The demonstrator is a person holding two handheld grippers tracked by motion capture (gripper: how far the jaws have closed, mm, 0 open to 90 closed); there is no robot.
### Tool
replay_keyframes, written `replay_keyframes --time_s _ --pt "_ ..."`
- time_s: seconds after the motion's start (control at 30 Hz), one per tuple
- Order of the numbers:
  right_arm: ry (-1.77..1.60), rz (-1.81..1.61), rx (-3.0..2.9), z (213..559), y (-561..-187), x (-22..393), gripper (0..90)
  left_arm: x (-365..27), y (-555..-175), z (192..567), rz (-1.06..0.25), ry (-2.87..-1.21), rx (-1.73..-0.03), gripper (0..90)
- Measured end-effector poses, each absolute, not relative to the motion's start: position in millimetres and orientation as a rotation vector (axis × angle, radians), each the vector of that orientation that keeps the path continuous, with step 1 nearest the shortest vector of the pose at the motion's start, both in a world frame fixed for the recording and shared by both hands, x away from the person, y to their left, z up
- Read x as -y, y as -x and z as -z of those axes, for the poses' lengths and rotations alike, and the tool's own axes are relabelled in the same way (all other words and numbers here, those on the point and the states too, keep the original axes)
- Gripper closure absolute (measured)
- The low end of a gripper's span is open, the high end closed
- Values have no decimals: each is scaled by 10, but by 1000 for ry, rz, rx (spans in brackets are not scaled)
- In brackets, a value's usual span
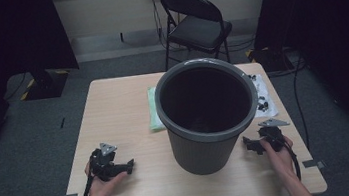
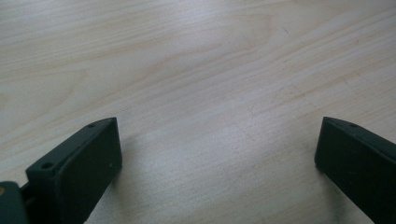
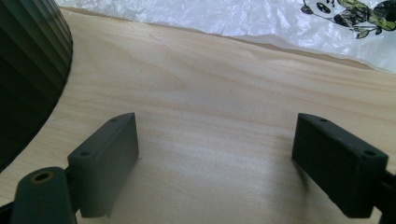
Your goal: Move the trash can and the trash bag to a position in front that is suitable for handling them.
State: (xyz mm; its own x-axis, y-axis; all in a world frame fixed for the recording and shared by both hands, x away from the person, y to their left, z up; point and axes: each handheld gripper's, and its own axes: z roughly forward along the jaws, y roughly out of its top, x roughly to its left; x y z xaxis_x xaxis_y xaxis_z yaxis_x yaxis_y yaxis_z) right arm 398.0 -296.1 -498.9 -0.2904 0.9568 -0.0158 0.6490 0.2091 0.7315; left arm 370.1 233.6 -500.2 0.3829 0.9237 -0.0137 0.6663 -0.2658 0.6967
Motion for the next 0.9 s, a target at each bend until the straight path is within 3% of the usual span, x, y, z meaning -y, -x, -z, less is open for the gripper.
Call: replay_keyframes --time_s 0.13,0.2,0.37,0.57,0.63,0.7,0.9 --pt "-1457 -849 -2053 4964 -3957 2939 153 -2292 -3664 4974 -513 -2059 -1296 91" --pt "-1445 -867 -2088 4964 -3945 2913 152 -2262 -3639 4958 -493 -2066 -1254 194" --pt "-1392 -881 -2129 4929 -3927 2818 158 -2184 -3634 4922 -450 -2089 -1187 191" --pt "-1307 -971 -2104 4787 -3936 2705 160 -2054 -3704 4750 -432 -1991 -1111 183" --pt "-1282 -983 -2104 4741 -3967 2672 162 -1979 -3756 4704 -447 -1999 -1065 151" --pt "-1266 -984 -2110 4698 -4000 2653 168 -1904 -3845 4655 -402 -1958 -1063 152" --pt "-1301 -1038 -2082 4567 -4158 2665 190 -1570 -4091 4567 -439 -1945 -1034 163"
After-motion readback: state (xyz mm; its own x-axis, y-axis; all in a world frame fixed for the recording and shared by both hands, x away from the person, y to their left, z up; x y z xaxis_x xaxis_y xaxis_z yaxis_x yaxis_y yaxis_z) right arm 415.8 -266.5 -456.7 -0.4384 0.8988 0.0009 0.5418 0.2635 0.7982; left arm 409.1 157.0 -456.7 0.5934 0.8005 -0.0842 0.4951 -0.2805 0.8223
